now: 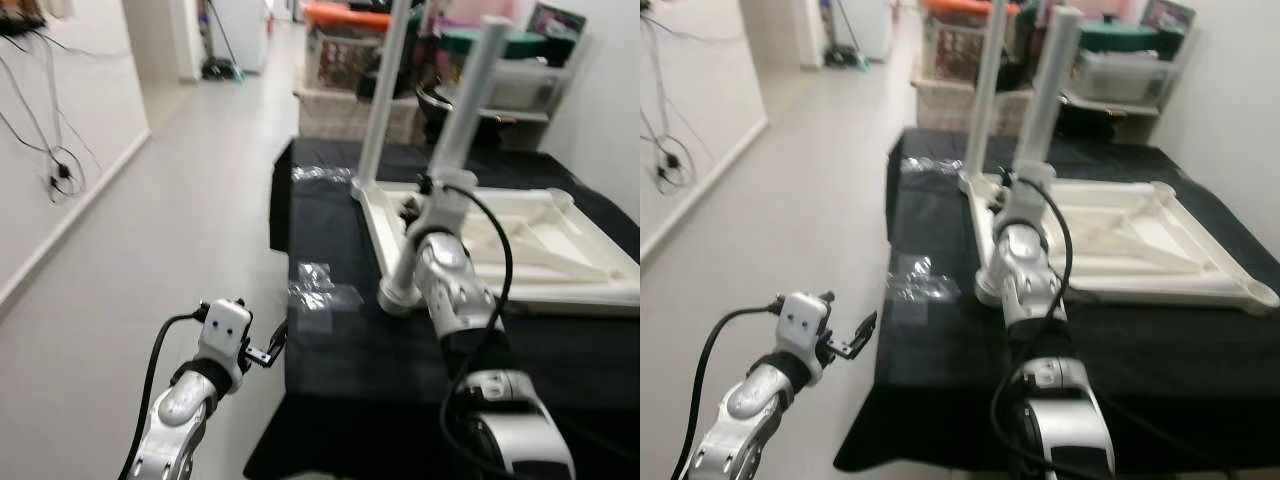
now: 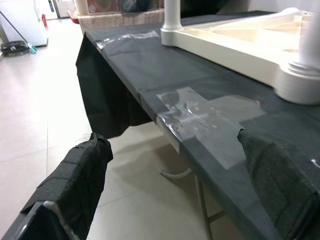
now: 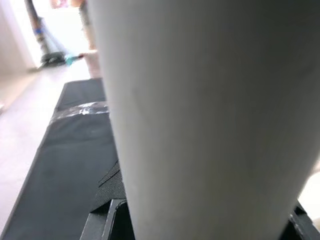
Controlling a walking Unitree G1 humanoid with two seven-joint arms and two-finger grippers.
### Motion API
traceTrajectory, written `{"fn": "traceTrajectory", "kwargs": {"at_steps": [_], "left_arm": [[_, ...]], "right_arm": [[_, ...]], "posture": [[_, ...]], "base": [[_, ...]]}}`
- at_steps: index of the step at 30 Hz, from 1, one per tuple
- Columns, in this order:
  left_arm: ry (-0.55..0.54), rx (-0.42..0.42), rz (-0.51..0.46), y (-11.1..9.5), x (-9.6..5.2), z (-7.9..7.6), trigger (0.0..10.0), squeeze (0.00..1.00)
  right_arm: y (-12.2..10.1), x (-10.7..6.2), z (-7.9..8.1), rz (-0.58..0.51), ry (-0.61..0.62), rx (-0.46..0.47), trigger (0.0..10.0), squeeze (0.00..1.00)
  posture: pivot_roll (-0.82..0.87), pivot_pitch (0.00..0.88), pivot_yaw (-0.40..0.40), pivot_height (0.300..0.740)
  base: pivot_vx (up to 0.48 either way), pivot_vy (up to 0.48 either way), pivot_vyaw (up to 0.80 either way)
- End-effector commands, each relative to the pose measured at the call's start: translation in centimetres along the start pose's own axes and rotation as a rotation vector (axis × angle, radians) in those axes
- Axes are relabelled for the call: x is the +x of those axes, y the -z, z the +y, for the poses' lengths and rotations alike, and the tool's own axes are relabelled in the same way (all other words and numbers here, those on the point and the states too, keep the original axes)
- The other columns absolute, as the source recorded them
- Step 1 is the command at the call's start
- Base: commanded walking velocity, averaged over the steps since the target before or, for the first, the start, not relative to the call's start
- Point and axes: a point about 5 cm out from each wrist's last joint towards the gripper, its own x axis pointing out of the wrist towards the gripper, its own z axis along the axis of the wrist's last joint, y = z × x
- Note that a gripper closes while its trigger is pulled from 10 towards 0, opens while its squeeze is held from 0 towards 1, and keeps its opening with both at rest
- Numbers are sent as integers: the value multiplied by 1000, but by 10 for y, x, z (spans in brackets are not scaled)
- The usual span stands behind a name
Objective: Building children table
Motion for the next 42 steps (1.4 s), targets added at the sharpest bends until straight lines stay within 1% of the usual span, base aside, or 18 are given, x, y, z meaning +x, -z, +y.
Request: {"fn": "traceTrajectory", "kwargs": {"at_steps": [1, 2, 4, 5, 9, 10, 17, 18, 19, 20, 25, 29, 32, 33, 35, 40, 41, 42], "left_arm": [[21, 2, -6, -3, 3, -2, 10000, 0], [22, 2, -7, -3, 3, -2, 10000, 0], [24, 5, -6, -3, 3, -2, 10000, 0], [25, 6, -6, -3, 3, -1, 10000, 0], [23, 4, -8, -2, 4, -2, 10000, 0], [22, 2, -10, -2, 4, -3, 10000, 0], [26, -2, -13, -2, 3, -4, 10000, 0], [26, -1, -14, -3, 4, -3, 10000, 0], [26, -1, -14, -3, 4, -3, 10000, 0], [26, 1, -16, -3, 4, -3, 10000, 0], [22, 0, -16, -4, 3, -2, 10000, 0], [30, -1, -9, -2, 1, -4, 10000, 0], [31, 0, -11, -3, 2, -4, 10000, 0], [30, 1, -12, -4, 3, -3, 10000, 0], [30, 2, -12, -4, 3, -2, 10000, 0], [36, 4, -8, -3, 3, -2, 10000, 0], [38, 2, -9, -3, 3, -3, 10000, 0], [38, 2, -9, -3, 3, -3, 10000, 0]], "right_arm": [[48, -11, 1, 227, -14, -15, 10000, 0], [51, -16, 10, 238, -68, -9, 10000, 325], [43, -18, 16, 175, -145, 20, 10000, 325], [32, -15, 17, 113, -202, 63, 10000, 1000], [-1, 4, 14, 4, -362, 105, 10000, 988], [-21, 11, 12, -39, -458, 97, 10000, 0], [-77, 6, 11, -216, -806, -70, 10000, 0], [-75, 3, 12, -215, -860, -109, 2471, 0], [-75, 3, 12, -215, -860, -109, 2471, 0], [-66, 1, 15, -177, -928, -163, 0, 0], [-28, 10, 17, 22, -782, -171, 0, 0], [7, 33, -31, 156, 9, 15, 0, 0], [37, 14, -44, 213, 229, 10, 0, 0], [45, 0, -38, 219, 237, -7, 7490, 0], [50, -10, -31, 225, 227, -5, 9804, 0], [45, -21, 6, 228, -33, 76, 10000, 0], [31, -15, 7, 154, -90, 88, 10000, 1000], [31, -15, 7, 154, -90, 88, 10000, 1000]], "posture": [[78, 0, -93, 740], [78, 0, -93, 740], [75, 0, -93, 740], [73, 0, -95, 740], [74, 0, -102, 740], [74, 0, -103, 740], [77, 0, -105, 740], [77, 0, -105, 740], [77, 0, -105, 740], [84, 0, -110, 740], [85, 0, -109, 740], [80, 0, -101, 740], [86, 0, -100, 740], [79, 0, -94, 740], [79, 0, -94, 740], [68, 0, -92, 740], [69, 0, -95, 740], [69, 0, -95, 740]], "base": [[0, 0, 0], [0, 0, 0], [0, 0, 0], [0, 0, 0], [0, 0, 0], [0, 0, 0], [0, 0, 0], [0, 0, 0], [0, 0, 0], [0, 0, 0], [0, 0, 0], [0, 0, 0], [0, 0, 0], [0, 0, 0], [0, 0, 0], [0, 0, 0], [0, 0, 0], [0, 0, 0]]}}
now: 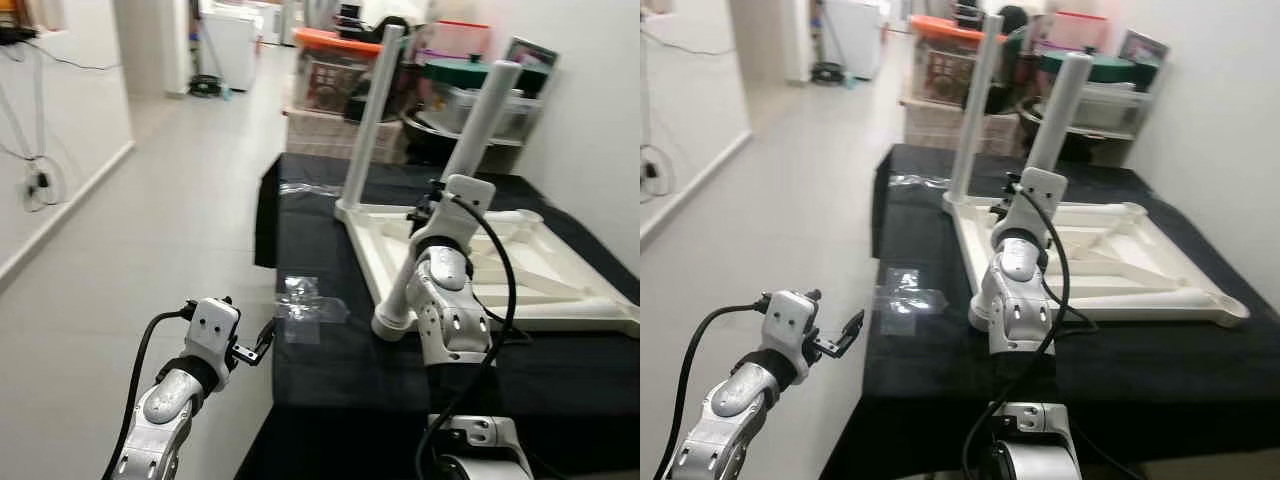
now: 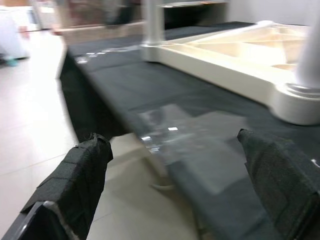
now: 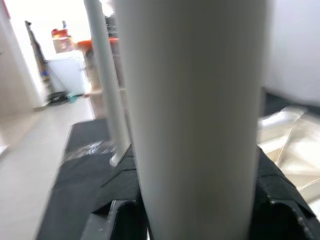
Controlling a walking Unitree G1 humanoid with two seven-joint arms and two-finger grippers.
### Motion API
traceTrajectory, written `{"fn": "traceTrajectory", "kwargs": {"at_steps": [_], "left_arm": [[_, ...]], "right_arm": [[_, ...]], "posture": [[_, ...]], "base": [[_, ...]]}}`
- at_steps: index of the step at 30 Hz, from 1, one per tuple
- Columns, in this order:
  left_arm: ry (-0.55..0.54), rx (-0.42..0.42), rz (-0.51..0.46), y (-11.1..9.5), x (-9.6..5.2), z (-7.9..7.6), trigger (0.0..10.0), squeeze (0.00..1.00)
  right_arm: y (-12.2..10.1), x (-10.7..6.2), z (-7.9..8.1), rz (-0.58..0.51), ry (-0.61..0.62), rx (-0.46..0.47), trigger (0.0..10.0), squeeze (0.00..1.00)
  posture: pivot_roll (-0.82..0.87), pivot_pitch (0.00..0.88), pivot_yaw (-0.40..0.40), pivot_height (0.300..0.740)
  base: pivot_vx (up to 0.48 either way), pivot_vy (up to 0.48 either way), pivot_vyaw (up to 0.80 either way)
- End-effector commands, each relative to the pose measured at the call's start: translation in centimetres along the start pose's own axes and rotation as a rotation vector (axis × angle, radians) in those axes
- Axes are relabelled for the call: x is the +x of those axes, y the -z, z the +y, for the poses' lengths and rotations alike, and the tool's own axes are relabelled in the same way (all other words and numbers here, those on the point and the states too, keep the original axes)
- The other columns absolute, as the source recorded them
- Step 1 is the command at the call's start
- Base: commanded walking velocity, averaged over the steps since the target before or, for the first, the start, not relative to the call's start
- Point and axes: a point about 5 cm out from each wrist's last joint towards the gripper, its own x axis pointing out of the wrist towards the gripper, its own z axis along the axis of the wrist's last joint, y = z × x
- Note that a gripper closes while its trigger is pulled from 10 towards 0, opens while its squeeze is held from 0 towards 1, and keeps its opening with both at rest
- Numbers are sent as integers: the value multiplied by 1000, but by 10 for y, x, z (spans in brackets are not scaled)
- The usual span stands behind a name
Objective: Building children table
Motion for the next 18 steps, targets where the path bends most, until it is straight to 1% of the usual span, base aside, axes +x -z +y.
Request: {"fn": "traceTrajectory", "kwargs": {"at_steps": [1, 2, 3, 4, 5, 6, 7, 8, 9, 10, 11, 12, 13, 14, 15, 16, 18], "left_arm": [[22, -7, -4, -1, 3, -5, 10000, 0], [21, -9, -7, -1, 4, -5, 10000, 0], [19, -11, -8, -1, 4, -5, 10000, 0], [18, -12, -8, -1, 3, -5, 10000, 0], [18, -13, -7, -1, 3, -5, 10000, 0], [18, -13, -7, -1, 3, -5, 10000, 0], [18, -14, -6, -1, 3, -5, 10000, 0], [18, -14, -6, -1, 3, -5, 10000, 0], [19, -14, -5, 0, 3, -5, 10000, 0], [21, -14, -4, 0, 3, -5, 10000, 0], [26, -11, -4, 0, 3, -6, 10000, 0], [26, -11, -4, 0, 3, -6, 10000, 0], [20, -8, -9, -2, 4, -4, 10000, 0], [20, -8, -9, -2, 4, -4, 10000, 0], [16, -7, -9, -2, 4, -3, 10000, 0], [14, -7, -7, -2, 3, -3, 10000, 0], [14, -7, -7, -2, 3, -3, 10000, 0]], "right_arm": [[34, 1, -8, 145, -27, 17, 10000, 1000], [22, 10, -6, 120, -98, 25, 10000, 1000], [7, 20, -3, 102, -202, 19, 10000, 843], [-2, 25, -2, 100, -268, 17, 10000, 843], [-16, 27, 3, 72, -414, 19, 10000, 0], [-16, 27, 3, 72, -414, 19, 10000, 0], [-25, 26, 6, 51, -507, 18, 10000, 0], [-25, 26, 6, 51, -507, 18, 10000, 0], [-30, 25, 6, 18, -647, -33, 10000, 0], [-31, 25, 2, 7, -729, -98, 10000, 0], [-28, 29, -3, 25, -746, -150, 10000, 0], [-28, 29, -3, 25, -746, -150, 10000, 0], [-22, 29, -4, 65, -801, -166, 1216, 0], [-22, 29, -4, 65, -801, -166, 1216, 0], [-18, 27, -2, 86, -832, -166, 0, 0], [-10, 27, -1, 115, -823, -183, 0, 0], [-10, 27, -1, 115, -823, -183, 0, 0]], "posture": [[69, 0, -95, 740], [69, 0, -95, 740], [70, 0, -98, 740], [70, 0, -98, 740], [67, 0, -96, 740], [67, 0, -96, 740], [66, 0, -95, 740], [66, 0, -95, 740], [65, 0, -93, 740], [61, 0, -89, 740], [70, 0, -95, 740], [70, 0, -95, 740], [81, 0, -106, 740], [81, 0, -106, 740], [81, 0, -106, 740], [81, 0, -106, 740], [81, 0, -106, 740]], "base": [[0, 0, 0], [0, 0, 0], [0, 0, 0], [0, 0, 0], [0, 0, 0], [0, 0, 0], [0, 0, 0], [0, 0, 0], [0, 0, 0], [0, 0, 0], [0, 0, 0], [0, 0, 0], [0, 0, 0], [0, 0, 0], [0, 0, 0], [0, 0, 0], [0, 0, 0]]}}
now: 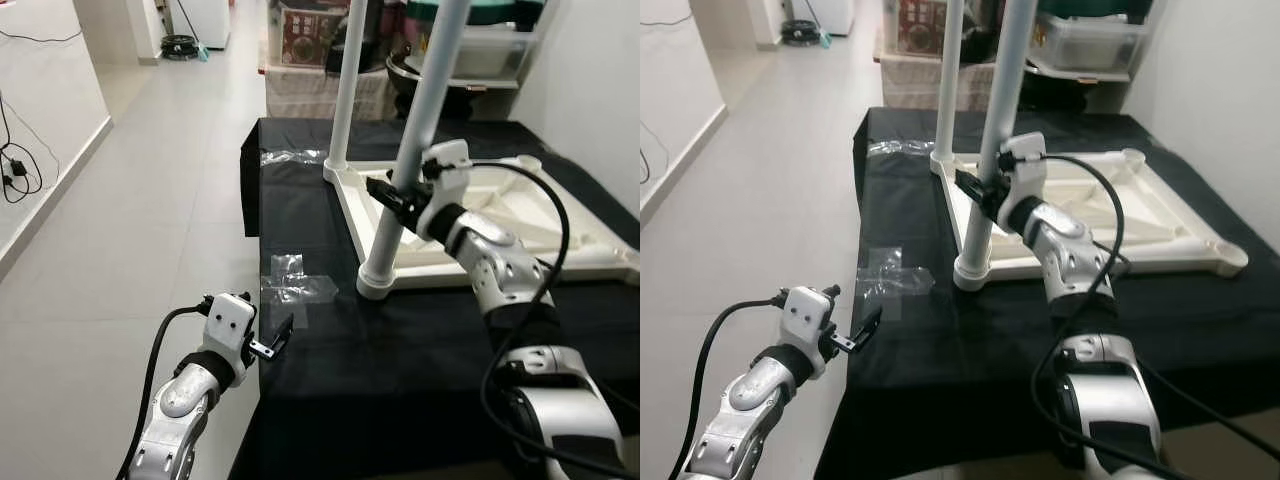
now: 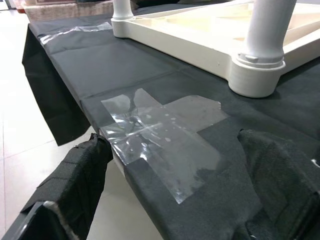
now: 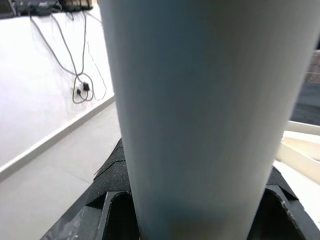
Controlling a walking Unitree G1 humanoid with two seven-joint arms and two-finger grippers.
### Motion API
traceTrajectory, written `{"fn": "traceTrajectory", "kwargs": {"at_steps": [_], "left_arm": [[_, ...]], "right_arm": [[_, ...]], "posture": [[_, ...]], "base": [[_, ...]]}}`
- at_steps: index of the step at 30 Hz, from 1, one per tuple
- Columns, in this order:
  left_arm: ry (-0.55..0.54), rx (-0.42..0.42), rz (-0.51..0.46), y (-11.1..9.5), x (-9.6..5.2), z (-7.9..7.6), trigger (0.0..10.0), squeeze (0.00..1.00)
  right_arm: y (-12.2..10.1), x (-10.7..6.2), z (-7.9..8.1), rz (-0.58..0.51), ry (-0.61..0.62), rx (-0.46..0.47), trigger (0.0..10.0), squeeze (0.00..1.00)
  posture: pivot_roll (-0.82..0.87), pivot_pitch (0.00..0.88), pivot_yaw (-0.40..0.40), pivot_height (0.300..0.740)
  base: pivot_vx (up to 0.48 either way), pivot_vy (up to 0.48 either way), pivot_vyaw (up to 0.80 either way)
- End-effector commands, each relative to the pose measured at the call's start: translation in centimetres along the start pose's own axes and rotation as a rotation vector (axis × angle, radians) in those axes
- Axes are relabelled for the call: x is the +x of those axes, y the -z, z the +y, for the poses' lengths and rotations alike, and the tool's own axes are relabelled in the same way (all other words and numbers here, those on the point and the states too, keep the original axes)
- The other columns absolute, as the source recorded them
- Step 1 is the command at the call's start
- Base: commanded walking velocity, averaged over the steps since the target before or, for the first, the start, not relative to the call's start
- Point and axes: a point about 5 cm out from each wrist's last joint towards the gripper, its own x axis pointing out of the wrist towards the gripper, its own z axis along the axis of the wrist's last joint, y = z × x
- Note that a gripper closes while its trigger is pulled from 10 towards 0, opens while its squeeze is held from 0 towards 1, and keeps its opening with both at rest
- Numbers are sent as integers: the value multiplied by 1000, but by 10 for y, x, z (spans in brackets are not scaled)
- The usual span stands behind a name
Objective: Building children table
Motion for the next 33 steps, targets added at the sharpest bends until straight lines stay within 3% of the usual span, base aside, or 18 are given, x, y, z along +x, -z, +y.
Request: {"fn": "traceTrajectory", "kwargs": {"at_steps": [1, 4, 5, 6, 7, 8, 10, 11, 13, 16, 17, 19, 20, 21, 24, 26, 27, 33], "left_arm": [[7, -1, 5, 1, -2, -1, 10000, 0], [7, -1, 5, 1, -2, -1, 10000, 0], [10, -2, 8, 2, -3, -2, 10000, 0], [14, -3, 10, 2, -4, -3, 10000, 0], [14, -3, 10, 2, -4, -3, 10000, 0], [16, -3, 10, 2, -4, -3, 10000, 0], [17, -2, 9, 1, -3, -3, 10000, 0], [17, -1, 7, 0, -2, -2, 10000, 0], [19, 0, 6, 0, -2, -2, 10000, 0], [23, 0, 8, 0, -2, -2, 10000, 0], [24, 0, 8, 0, -1, -2, 10000, 0], [23, -2, 5, 0, 0, -2, 10000, 0], [22, -5, 2, 0, 0, -2, 10000, 0], [22, -5, 2, 0, 0, -2, 10000, 0], [28, -7, 2, 0, 1, -4, 10000, 0], [29, -7, 2, 0, 1, -4, 10000, 0], [29, -7, 2, 0, 1, -4, 10000, 0], [25, -1, 1, -1, 0, -1, 10000, 0]], "right_arm": [[32, 7, 7, 139, 64, 47, 0, 0], [32, 7, 7, 139, 64, 47, 0, 0], [41, 4, -12, 179, 366, 72, 0, 0], [58, -12, -29, 223, 733, 139, 0, 0], [58, -12, -29, 223, 733, 139, 0, 0], [72, -26, -32, 257, 950, 180, 0, 0], [81, -33, -26, 280, 1036, 198, 0, 0], [87, -28, -12, 289, 964, 233, 10000, 0], [79, -11, 16, 225, 729, 227, 10000, 0], [61, -7, 24, 97, 612, 236, 10000, 0], [48, -3, 23, 38, 517, 261, 10000, 1000], [29, 5, 25, -14, 311, 266, 10000, 1000], [12, 10, 25, -36, 125, 229, 10000, 0], [12, 10, 25, -36, 125, 229, 10000, 0], [-13, 5, 24, -100, -108, 135, 10000, 0], [-15, 4, 25, -101, -135, 102, 10000, 0], [-16, 1, 27, -107, -193, 67, 0, 0], [0, -5, 27, -17, -302, 4, 0, 0]], "posture": [[85, 0, -106, 740], [85, 0, -106, 740], [84, 0, -101, 740], [85, 0, -102, 740], [85, 0, -102, 740], [85, 0, -102, 740], [85, 0, -102, 740], [85, 0, -102, 740], [74, 0, -90, 740], [69, 0, -89, 740], [66, 0, -91, 740], [65, 0, -93, 740], [65, 0, -93, 740], [65, 0, -93, 740], [66, 0, -96, 740], [66, 0, -96, 740], [74, 0, -99, 740], [84, 0, -104, 740]], "base": [[0, 0, 0], [0, 0, 0], [0, 0, 0], [0, 0, 0], [0, 0, 0], [0, 0, 0], [0, 0, 0], [0, 0, 0], [0, 0, 0], [0, 0, 0], [0, 0, 0], [0, 0, 0], [0, 0, 0], [0, 0, 0], [0, 0, 0], [0, 0, 0], [0, 0, 0], [0, 0, 0]]}}
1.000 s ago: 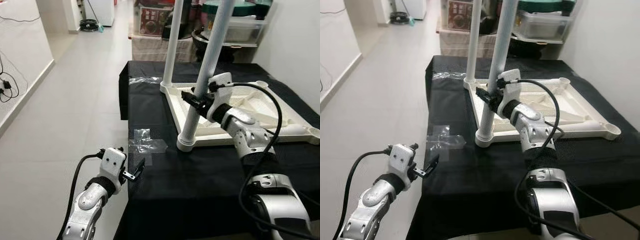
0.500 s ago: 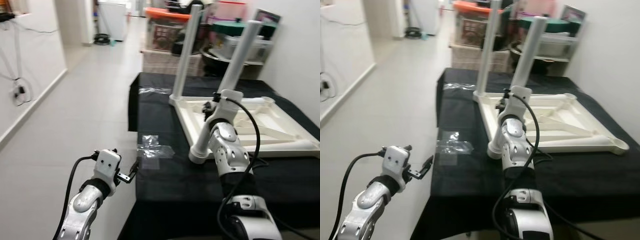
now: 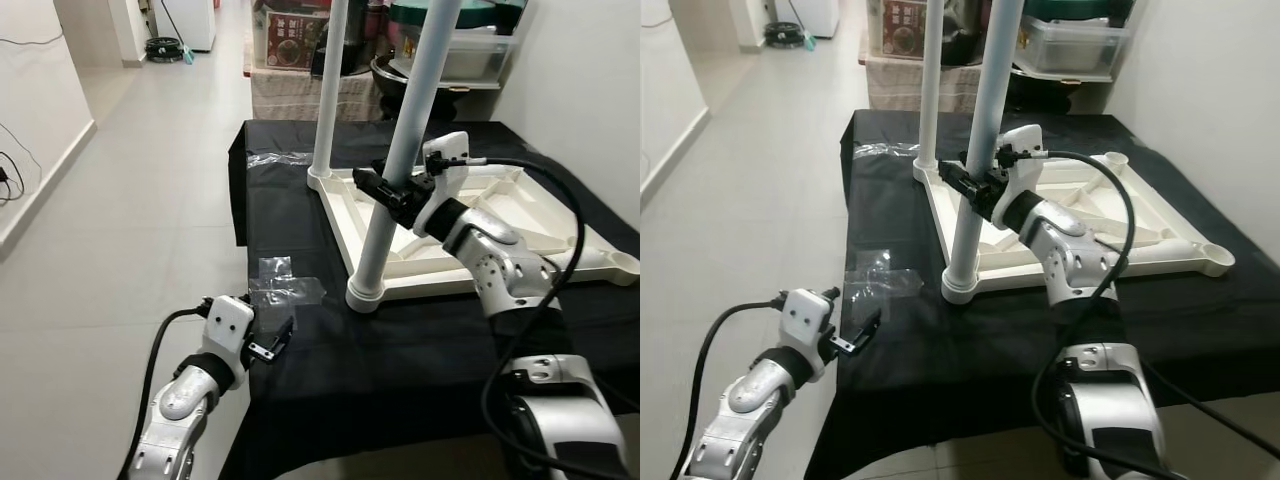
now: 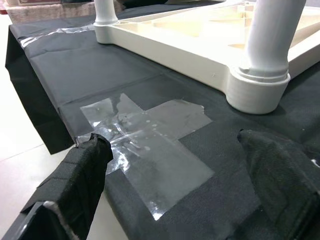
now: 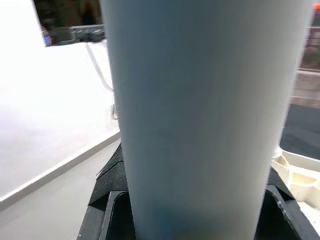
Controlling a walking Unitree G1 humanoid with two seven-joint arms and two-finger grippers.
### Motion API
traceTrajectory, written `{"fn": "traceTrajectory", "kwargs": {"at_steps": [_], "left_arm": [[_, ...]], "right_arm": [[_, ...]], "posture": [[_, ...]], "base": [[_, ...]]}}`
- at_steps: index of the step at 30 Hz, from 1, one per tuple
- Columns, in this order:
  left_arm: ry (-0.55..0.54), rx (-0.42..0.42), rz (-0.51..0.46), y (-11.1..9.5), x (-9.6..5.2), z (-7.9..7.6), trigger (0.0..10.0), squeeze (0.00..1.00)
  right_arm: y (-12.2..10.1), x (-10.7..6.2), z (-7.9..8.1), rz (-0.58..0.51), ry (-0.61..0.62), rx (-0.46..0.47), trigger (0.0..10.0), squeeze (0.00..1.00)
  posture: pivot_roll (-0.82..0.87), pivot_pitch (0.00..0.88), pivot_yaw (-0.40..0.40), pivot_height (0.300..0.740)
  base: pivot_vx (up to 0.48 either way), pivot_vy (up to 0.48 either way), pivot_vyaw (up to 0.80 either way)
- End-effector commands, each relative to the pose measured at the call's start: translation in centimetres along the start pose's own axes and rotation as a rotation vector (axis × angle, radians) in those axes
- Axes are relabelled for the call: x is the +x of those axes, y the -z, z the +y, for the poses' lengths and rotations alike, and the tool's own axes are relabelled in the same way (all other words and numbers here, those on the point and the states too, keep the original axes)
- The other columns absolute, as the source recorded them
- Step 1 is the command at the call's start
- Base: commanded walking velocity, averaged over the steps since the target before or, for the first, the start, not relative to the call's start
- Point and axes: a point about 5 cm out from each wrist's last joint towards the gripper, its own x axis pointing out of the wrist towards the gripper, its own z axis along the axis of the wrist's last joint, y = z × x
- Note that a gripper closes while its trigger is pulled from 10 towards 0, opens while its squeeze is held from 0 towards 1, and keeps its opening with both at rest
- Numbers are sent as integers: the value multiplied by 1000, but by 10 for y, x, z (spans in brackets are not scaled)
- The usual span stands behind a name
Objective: Building children table
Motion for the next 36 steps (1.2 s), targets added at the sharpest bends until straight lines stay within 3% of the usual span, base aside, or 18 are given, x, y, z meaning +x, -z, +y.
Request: {"fn": "traceTrajectory", "kwargs": {"at_steps": [1, 6, 8, 10, 11, 12, 13, 14, 18, 19, 22, 23, 28, 29, 30, 31, 32, 36], "left_arm": [[13, -3, 1, 0, 1, 0, 10000, 0], [12, -1, 3, 0, -1, 0, 10000, 0], [13, -1, 6, 1, -2, 0, 10000, 0], [13, -1, 6, 1, -2, 0, 10000, 0], [18, -1, 6, 1, -2, -1, 10000, 0], [18, -1, 6, 1, -2, -1, 10000, 0], [22, -1, 5, 0, -1, -3, 10000, 0], [26, 2, 4, 0, 0, -2, 10000, 0], [27, 4, 4, 0, 0, -1, 10000, 0], [27, 6, 5, 0, 0, 0, 10000, 0], [28, 6, 5, 0, 0, 0, 10000, 0], [29, 4, 5, 1, 1, -1, 10000, 0], [32, 0, 4, 1, 1, -3, 10000, 0], [34, -2, 4, 1, 1, -4, 10000, 0], [36, -3, 3, 1, 2, -4, 10000, 0], [36, -3, 3, 1, 2, -4, 10000, 0], [37, -3, 2, 1, 2, -5, 10000, 0], [25, 2, 1, 0, 1, -1, 10000, 0]], "right_arm": [[20, 3, 10, 82, -82, 21, 0, 0], [33, 3, 11, 154, -101, 34, 0, 0], [58, 1, -25, 250, 544, 111, 0, 0], [58, 1, -25, 250, 544, 111, 0, 0], [74, -10, -29, 298, 835, 152, 0, 0], [74, -10, -29, 298, 835, 152, 0, 0], [90, -14, -19, 350, 957, 189, 2235, 0], [105, -5, 20, 372, 861, 221, 10000, 0], [103, 2, 39, 323, 740, 239, 10000, 0], [95, 4, 40, 266, 666, 239, 10000, 1000], [78, 10, 34, 185, 537, 254, 10000, 1000], [63, 16, 26, 144, 415, 262, 10000, 0], [34, 21, 21, 61, 187, 260, 10000, 0], [23, 17, 22, 25, 51, 212, 10000, 0], [18, 12, 21, 26, -28, 154, 1765, 0], [18, 12, 21, 26, -28, 154, 1765, 0], [16, 7, 20, 35, -79, 117, 0, 0], [22, -3, 27, 67, -210, 72, 0, 0]], "posture": [[84, 0, -104, 740], [90, 0, -105, 740], [82, 0, -98, 740], [82, 0, -98, 740], [84, 0, -96, 740], [84, 0, -96, 740], [85, 0, -93, 740], [82, 0, -90, 740], [78, 0, -88, 740], [78, 0, -88, 740], [72, 0, -88, 740], [71, 0, -89, 740], [71, 0, -89, 740], [62, 0, -86, 740], [66, 0, -89, 740], [66, 0, -89, 740], [71, 0, -97, 740], [77, 0, -102, 740]], "base": [[0, 0, 0], [0, 0, 0], [0, 0, 0], [0, 0, 0], [0, 0, 0], [0, 0, 0], [0, 0, 0], [0, 0, 0], [0, 0, 0], [0, 0, 0], [0, 0, 0], [0, 0, 0], [0, 0, 0], [0, 0, 0], [0, 0, 0], [0, 0, 0], [0, 0, 0], [0, 0, 0]]}}
